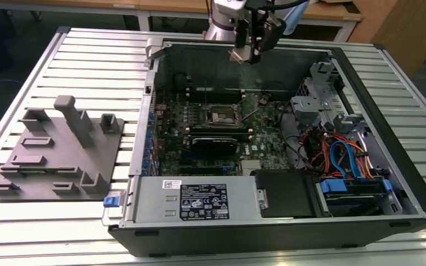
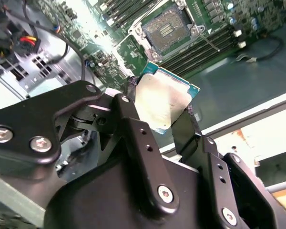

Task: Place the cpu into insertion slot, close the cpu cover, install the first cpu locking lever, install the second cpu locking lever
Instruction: 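Place the cpu into insertion slot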

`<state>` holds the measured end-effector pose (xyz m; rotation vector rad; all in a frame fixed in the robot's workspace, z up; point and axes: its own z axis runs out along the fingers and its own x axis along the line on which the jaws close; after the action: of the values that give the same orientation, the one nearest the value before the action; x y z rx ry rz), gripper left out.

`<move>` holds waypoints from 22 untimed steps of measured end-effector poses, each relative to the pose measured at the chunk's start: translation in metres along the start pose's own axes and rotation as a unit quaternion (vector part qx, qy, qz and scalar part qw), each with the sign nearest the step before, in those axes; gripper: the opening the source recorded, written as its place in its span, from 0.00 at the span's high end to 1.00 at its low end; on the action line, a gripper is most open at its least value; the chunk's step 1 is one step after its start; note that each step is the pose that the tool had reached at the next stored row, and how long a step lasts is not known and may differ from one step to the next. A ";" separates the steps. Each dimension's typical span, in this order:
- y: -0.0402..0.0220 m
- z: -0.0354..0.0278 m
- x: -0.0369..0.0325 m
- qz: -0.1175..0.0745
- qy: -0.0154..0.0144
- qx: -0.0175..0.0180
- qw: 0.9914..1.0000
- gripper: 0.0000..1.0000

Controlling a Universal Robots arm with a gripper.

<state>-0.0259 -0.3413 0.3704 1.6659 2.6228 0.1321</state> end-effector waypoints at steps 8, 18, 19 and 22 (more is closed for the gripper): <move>0.0000 0.0001 0.0000 0.016 -0.001 0.000 1.000 0.46; -0.0007 0.0028 -0.0013 0.026 -0.003 0.000 1.000 0.46; -0.0007 0.0032 -0.0013 0.035 -0.003 -0.001 0.999 0.46; -0.0008 0.0041 -0.0013 0.059 -0.005 -0.001 0.998 0.46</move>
<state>-0.0258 -0.3426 0.3662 1.8164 2.5147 0.1280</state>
